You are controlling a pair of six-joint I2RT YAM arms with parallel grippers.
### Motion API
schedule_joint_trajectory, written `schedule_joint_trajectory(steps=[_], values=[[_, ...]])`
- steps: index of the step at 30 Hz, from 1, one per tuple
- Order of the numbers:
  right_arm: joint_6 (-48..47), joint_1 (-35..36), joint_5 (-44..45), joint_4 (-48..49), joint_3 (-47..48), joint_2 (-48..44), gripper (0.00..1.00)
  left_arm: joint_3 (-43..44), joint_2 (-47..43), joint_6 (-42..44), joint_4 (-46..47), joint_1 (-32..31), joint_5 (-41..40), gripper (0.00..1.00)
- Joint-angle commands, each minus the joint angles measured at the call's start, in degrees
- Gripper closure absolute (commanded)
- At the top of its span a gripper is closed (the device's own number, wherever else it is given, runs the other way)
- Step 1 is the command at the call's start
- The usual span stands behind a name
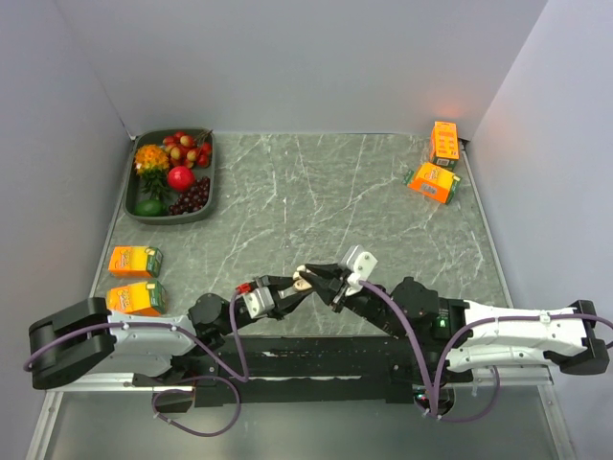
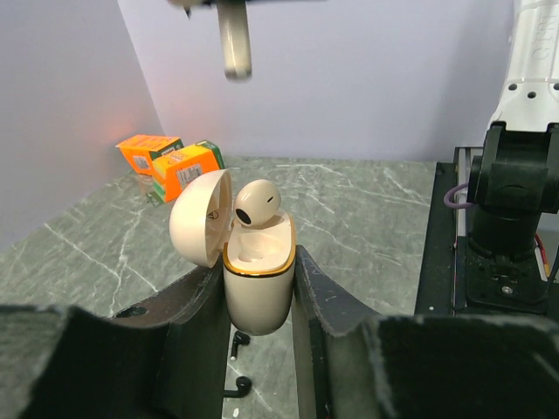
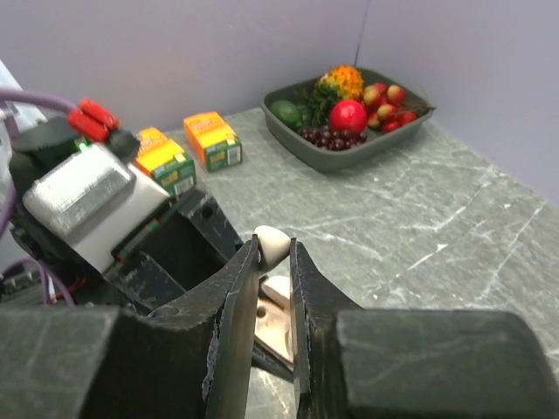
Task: Insert the wireless bluetooth earbuds into the charging case
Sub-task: Place the earbud in the charging case.
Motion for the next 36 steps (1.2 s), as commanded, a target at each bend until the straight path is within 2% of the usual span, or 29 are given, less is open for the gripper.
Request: schedule_joint_trajectory(steps=[1, 15, 36], values=[[-0.87, 1.2, 2.05, 1.43, -0.51, -0.08, 1.0, 2.28, -1.47, -1.16, 14.84, -0.38, -0.61, 0.99], [-0.34, 1.55, 3.02, 2.39, -1.48, 1.06, 1.0, 5.53, -4.81, -5.81, 6.59, -0.3, -0.26, 0.99], [-1.83, 1.99, 3.9, 3.62, 0.1, 3.35, 1.0, 3.95, -4.55, -2.65, 9.13, -1.35, -1.58, 0.99]])
